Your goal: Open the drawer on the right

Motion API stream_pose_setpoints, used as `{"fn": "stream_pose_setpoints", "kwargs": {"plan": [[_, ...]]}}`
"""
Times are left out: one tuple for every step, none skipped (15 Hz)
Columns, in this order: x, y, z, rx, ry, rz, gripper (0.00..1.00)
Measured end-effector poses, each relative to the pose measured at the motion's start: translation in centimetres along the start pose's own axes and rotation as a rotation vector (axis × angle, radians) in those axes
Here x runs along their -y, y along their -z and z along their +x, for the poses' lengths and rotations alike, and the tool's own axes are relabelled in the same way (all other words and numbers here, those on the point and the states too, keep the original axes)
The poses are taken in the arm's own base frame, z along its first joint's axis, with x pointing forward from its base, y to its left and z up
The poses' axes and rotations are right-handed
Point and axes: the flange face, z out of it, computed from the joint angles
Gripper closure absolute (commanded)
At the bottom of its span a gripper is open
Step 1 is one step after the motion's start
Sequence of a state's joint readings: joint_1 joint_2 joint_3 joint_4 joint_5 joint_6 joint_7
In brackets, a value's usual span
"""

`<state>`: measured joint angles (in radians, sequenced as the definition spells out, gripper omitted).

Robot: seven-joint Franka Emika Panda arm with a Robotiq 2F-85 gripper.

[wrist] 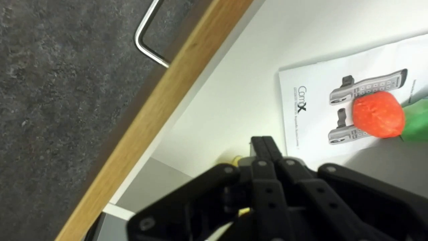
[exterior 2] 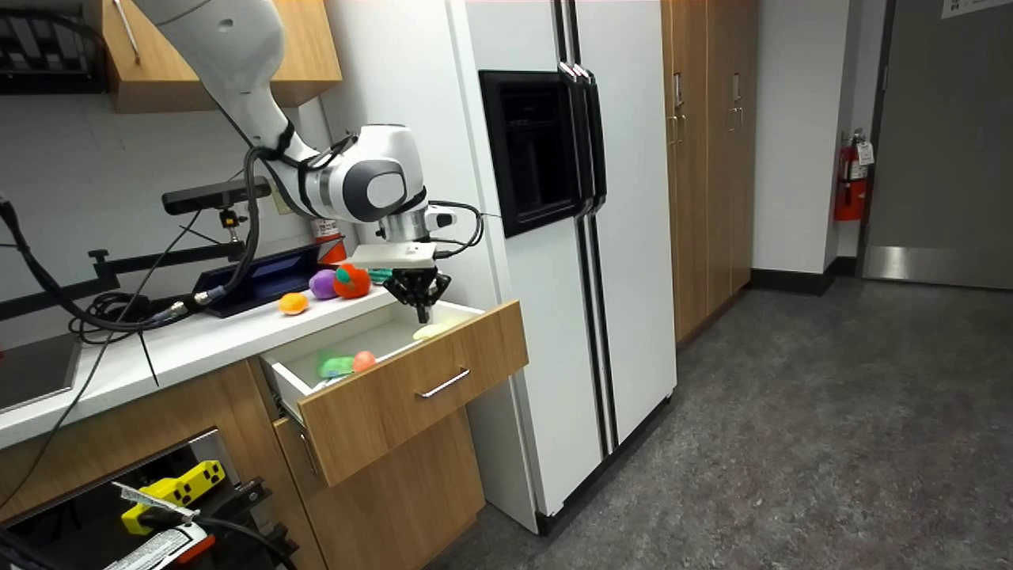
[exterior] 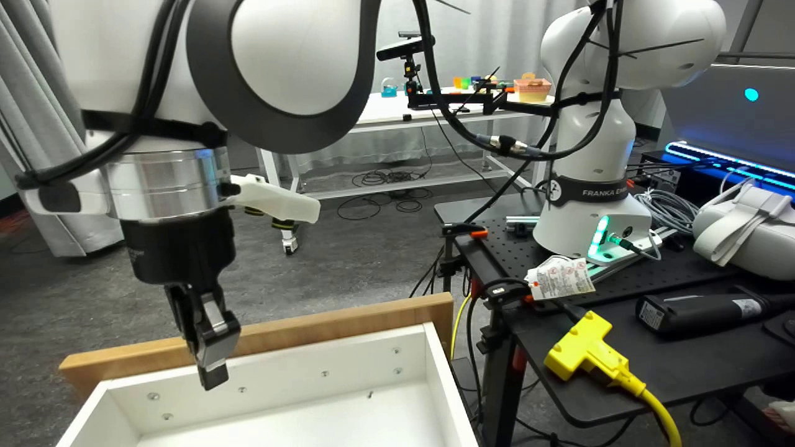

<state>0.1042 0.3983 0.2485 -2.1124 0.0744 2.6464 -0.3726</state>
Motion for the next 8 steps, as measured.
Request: {"fn": "stream_pose_setpoints", "kwargs": {"plan": [[0.16, -0.05, -0.01, -0.012, 0.012, 0.013, 0.66], [0.25, -0.09, -0.04, -0.022, 0.022, 0.026, 0.59], [0.34, -0.13, -0.05, -0.03, 0.033, 0.037, 0.5], [0.38, -0.18, -0.08, -0.036, 0.043, 0.047, 0.43], [0.41, -0.19, -0.1, -0.04, 0.053, 0.055, 0.35], [0.4, -0.18, -0.13, -0.044, 0.062, 0.061, 0.28], [0.39, -0.16, -0.14, -0.047, 0.069, 0.068, 0.22], [0.35, -0.12, -0.14, -0.05, 0.077, 0.072, 0.13]]}}
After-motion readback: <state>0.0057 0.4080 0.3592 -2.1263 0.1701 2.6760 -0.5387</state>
